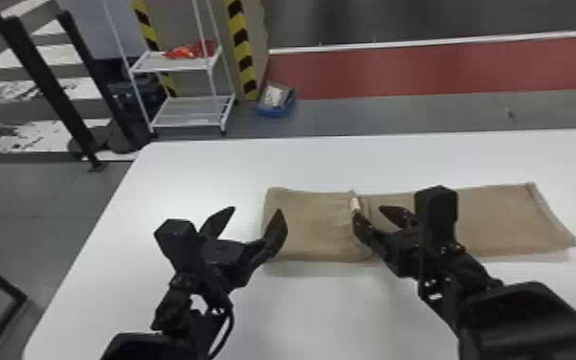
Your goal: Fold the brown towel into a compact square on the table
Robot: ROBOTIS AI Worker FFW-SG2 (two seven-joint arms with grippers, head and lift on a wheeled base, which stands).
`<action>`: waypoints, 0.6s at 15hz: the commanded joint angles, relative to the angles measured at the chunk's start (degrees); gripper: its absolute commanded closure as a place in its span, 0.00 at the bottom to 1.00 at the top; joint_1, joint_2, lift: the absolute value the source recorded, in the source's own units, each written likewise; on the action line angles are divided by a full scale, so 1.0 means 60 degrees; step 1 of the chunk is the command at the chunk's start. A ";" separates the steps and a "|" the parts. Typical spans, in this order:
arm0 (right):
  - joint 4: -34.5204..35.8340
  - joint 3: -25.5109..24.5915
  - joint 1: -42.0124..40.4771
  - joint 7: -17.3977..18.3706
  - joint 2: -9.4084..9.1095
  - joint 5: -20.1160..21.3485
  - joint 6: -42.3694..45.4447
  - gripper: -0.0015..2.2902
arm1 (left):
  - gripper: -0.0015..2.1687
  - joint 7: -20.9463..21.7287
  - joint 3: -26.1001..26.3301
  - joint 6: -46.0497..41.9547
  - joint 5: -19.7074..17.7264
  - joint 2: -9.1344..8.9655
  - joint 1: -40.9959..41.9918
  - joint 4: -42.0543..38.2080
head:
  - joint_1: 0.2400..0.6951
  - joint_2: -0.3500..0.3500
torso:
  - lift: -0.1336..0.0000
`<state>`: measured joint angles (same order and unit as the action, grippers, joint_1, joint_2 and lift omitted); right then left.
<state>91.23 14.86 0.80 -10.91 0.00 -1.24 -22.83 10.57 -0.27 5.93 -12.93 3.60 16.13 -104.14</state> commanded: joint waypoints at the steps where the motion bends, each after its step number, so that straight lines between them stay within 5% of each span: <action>1: -0.0029 0.0072 0.0101 0.0060 -0.0009 0.0046 -0.0202 0.26 | 0.01 0.0085 0.0044 0.0002 -0.0028 0.0000 -0.0139 0.0173 | 1.00 0.74 | 0.08; 9: -0.0278 0.0145 0.0306 0.0104 -0.0009 0.0075 -0.0730 0.39 | 0.01 0.0158 0.0235 0.0002 -0.0072 0.0044 -0.0505 0.0510 | 1.00 0.72 | 0.08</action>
<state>89.60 15.64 2.58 -10.28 0.00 -0.83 -27.14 11.54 1.07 5.94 -13.26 3.85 13.29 -101.12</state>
